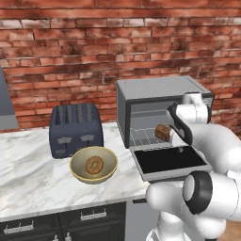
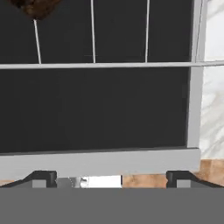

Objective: Pick up the heated bread from the toaster oven and place it in the bowl. Then move the bread bowl to the dining counter.

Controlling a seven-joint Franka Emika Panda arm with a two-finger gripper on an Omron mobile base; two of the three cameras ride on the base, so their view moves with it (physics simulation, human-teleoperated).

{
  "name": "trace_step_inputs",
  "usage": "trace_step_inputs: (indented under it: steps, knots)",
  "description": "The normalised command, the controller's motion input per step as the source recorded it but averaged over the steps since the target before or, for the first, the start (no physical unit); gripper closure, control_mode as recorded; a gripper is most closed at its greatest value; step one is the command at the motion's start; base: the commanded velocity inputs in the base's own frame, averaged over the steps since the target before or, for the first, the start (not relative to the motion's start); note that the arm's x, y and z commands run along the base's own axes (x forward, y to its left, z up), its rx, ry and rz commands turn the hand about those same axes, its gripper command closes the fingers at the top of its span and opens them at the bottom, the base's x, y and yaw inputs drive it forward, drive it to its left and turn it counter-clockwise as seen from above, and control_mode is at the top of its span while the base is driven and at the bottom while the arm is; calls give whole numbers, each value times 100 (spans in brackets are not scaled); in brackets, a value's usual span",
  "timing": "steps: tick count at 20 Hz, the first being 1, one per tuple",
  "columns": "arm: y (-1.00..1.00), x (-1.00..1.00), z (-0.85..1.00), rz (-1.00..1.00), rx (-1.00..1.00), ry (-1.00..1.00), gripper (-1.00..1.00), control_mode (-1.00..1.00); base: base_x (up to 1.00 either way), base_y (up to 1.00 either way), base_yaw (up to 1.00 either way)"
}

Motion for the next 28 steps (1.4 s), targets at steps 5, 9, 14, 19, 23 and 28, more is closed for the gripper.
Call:
trace_step_inputs:
  steps: [5,9,14,19,23,28]
  knots:
    - [1,10,98,-1,6,-34,-100,-100,0,0,0]
    - [9,62,44,5,0,-15,-100,-100,0,0,0]
    - [15,32,-15,17,0,0,-100,-100,0,0,0]
    - [6,31,-5,13,0,-2,-100,-100,0,0,0]
    - [25,29,-14,10,0,-1,-100,-100,0,0,0]
    - [8,28,-21,7,1,-5,-100,-100,0,0,0]
